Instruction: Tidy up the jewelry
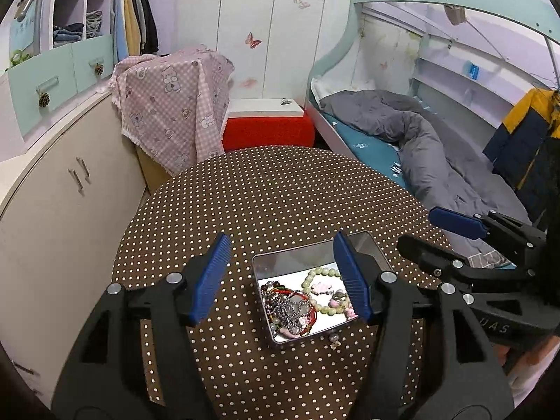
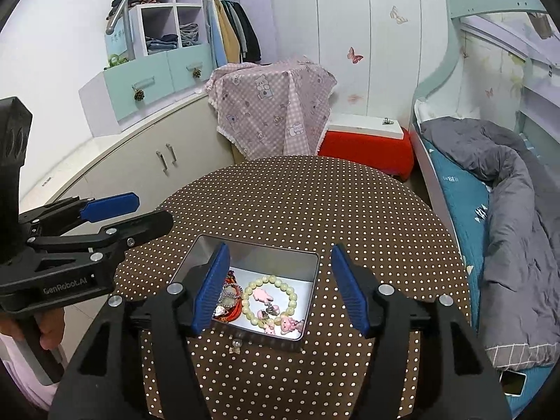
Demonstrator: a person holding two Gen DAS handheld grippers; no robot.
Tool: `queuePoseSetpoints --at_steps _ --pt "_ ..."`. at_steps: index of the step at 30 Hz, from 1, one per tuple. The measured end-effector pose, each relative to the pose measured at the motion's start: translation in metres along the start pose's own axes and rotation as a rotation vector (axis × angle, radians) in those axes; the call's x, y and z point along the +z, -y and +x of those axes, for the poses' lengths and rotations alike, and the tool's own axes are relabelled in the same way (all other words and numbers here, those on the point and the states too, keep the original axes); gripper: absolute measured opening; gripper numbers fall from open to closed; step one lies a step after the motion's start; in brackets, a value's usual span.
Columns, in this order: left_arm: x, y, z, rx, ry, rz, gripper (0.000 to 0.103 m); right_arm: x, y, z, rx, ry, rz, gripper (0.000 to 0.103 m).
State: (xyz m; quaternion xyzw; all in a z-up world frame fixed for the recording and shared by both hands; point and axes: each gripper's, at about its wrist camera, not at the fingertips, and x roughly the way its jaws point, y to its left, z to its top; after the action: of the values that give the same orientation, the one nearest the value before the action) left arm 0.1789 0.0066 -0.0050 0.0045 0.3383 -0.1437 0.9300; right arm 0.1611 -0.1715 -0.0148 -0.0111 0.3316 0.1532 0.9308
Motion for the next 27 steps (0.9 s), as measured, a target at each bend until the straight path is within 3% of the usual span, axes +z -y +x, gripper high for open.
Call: queuePoseSetpoints --at_steps 14,27 --pt "-0.011 -0.001 -0.003 0.003 -0.025 0.001 0.061 -0.007 -0.004 -0.001 0.004 -0.006 0.027 0.066" --pt "-0.034 -0.023 0.019 0.048 -0.118 -0.057 0.061 -0.047 0.000 -0.002 0.005 -0.064 0.106 0.066"
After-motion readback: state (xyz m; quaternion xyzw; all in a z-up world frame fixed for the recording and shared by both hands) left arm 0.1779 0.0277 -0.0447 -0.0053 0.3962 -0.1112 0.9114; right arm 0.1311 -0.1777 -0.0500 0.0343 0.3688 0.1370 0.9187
